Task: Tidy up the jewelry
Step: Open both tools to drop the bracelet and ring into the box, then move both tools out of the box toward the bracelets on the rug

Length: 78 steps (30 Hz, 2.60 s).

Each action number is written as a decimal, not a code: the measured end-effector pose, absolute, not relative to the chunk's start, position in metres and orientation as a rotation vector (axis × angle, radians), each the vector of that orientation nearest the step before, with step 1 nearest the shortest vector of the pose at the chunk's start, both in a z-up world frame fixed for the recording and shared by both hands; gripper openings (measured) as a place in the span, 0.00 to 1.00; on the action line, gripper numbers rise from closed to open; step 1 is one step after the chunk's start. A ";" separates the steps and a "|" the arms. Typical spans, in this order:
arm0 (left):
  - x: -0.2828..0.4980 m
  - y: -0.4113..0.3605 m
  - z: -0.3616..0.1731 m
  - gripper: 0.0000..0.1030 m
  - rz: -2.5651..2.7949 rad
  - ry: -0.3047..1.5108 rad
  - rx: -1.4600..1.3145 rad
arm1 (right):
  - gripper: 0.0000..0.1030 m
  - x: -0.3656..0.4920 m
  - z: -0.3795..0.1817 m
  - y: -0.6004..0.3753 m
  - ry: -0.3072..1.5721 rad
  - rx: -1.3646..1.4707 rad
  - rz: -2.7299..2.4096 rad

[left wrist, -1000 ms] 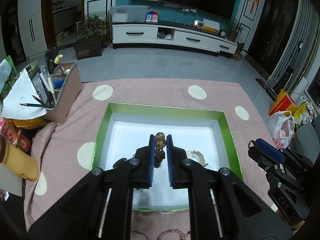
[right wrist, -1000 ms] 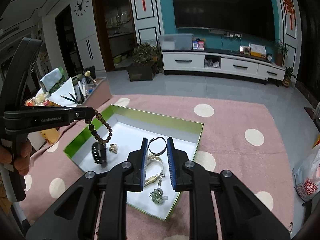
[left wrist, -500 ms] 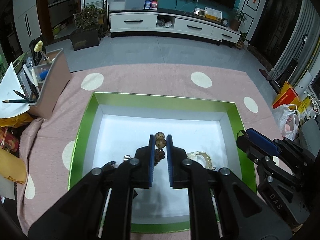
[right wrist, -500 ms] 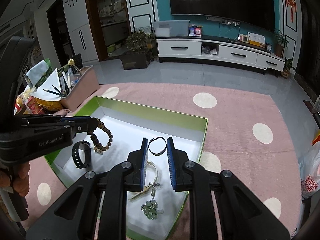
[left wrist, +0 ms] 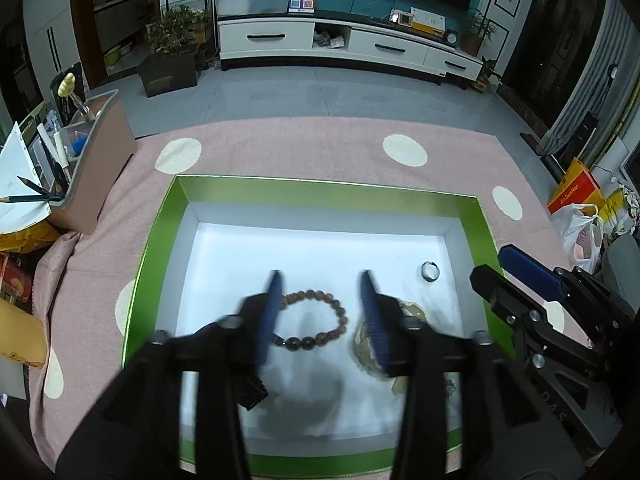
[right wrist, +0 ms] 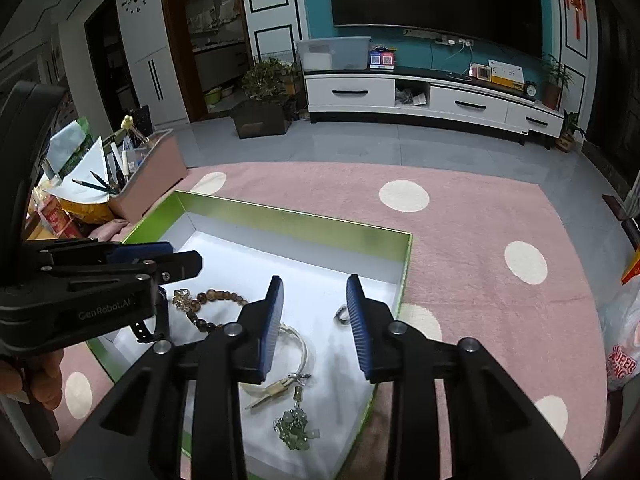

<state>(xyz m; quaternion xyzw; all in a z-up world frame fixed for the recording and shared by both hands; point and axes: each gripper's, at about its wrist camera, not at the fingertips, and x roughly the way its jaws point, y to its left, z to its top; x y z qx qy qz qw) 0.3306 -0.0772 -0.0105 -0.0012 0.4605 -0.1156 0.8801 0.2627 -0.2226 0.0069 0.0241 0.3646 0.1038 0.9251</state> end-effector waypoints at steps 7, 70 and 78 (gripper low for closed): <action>0.303 -0.078 0.010 0.77 -0.230 0.909 0.028 | 0.51 0.223 0.024 -0.236 0.698 0.074 0.213; 0.085 0.028 -0.072 0.97 -0.229 0.939 -0.006 | 0.74 0.043 -0.043 -0.176 0.834 -0.048 0.426; 0.093 0.016 -0.077 0.74 -0.295 0.943 0.032 | 0.50 0.062 -0.059 -0.164 0.862 -0.088 0.478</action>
